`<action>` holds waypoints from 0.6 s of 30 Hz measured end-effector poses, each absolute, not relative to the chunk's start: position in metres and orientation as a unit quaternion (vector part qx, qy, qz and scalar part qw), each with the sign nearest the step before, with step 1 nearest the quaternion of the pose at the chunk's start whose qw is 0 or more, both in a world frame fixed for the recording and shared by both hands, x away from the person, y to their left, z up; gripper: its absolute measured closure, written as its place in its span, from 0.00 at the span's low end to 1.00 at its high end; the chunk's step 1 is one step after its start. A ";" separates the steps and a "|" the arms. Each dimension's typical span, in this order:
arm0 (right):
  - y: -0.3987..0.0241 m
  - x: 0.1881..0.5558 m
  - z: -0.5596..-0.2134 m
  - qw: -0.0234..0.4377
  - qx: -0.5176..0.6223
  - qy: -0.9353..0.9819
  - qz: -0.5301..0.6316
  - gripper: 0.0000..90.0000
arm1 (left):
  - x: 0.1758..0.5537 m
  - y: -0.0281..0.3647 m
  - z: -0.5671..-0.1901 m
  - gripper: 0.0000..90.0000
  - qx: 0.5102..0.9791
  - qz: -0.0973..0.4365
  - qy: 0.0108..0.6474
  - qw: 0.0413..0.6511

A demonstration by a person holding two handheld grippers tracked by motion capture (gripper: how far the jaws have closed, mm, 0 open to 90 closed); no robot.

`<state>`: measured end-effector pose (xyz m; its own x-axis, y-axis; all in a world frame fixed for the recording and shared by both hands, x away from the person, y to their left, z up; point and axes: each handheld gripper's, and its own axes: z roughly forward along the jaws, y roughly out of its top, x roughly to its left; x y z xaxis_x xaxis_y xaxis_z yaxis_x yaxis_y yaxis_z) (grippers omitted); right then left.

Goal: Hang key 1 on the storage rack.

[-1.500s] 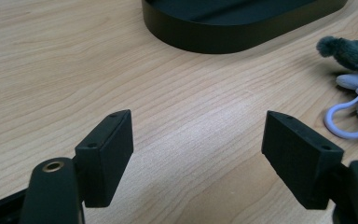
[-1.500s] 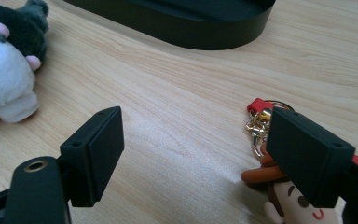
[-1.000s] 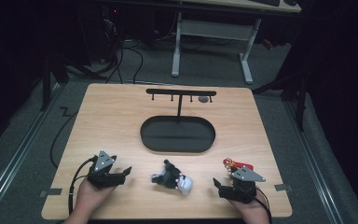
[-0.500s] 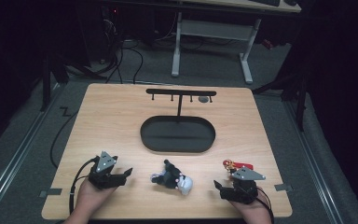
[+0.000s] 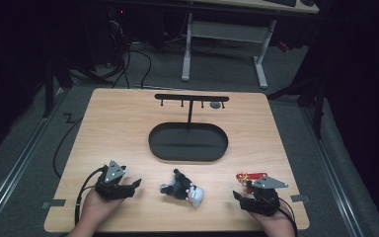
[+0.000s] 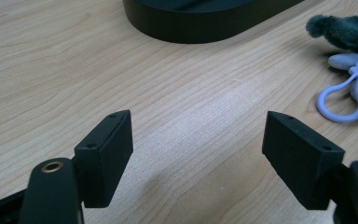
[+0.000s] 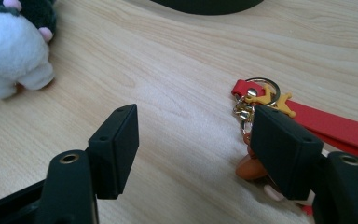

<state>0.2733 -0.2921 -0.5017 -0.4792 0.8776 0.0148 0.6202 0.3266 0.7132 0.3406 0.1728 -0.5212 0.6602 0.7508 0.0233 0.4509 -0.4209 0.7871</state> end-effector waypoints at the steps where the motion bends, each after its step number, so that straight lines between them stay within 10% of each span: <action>1: -0.293 0.273 -0.501 0.189 0.472 0.793 0.335 0.37 | 0.341 0.173 -0.521 0.28 0.822 0.190 0.366 0.394; 18: -0.309 0.269 -0.494 0.179 0.483 0.805 0.296 0.43 | 0.341 0.171 -0.523 0.28 0.826 0.192 0.362 0.387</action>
